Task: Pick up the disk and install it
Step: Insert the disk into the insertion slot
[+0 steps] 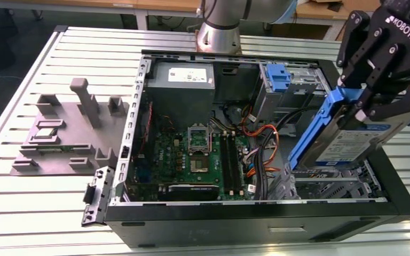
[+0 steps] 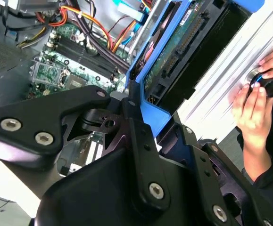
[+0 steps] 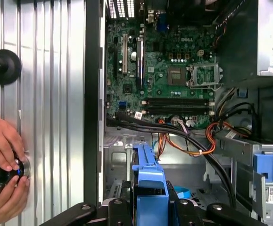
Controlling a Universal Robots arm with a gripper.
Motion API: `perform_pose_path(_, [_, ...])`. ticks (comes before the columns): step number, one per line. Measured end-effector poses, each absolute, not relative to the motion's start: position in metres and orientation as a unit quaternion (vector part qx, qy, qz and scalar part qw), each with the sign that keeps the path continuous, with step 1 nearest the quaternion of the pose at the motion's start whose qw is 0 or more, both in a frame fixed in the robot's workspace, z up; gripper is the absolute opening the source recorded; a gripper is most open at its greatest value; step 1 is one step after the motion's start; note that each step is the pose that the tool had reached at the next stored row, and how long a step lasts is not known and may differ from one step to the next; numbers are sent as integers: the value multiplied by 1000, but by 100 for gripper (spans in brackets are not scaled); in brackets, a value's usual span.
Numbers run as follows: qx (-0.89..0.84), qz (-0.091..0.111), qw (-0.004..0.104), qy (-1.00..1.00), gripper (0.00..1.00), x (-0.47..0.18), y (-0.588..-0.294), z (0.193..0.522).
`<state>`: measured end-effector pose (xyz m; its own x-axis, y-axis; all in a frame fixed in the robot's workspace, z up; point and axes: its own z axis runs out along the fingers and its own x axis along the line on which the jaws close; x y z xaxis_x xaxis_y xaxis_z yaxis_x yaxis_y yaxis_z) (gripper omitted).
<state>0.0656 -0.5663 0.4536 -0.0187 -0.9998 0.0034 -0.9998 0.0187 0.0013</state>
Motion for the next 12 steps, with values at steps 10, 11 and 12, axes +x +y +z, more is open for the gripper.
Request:
perform_pose_path(10, [700, 1, 2, -714, 36, 73, -567, 442])
perform_pose_path(11, [700, 1, 2, -714, 36, 73, -567, 441])
perform_pose_path(12, [700, 1, 2, -714, 36, 73, -567, 440])
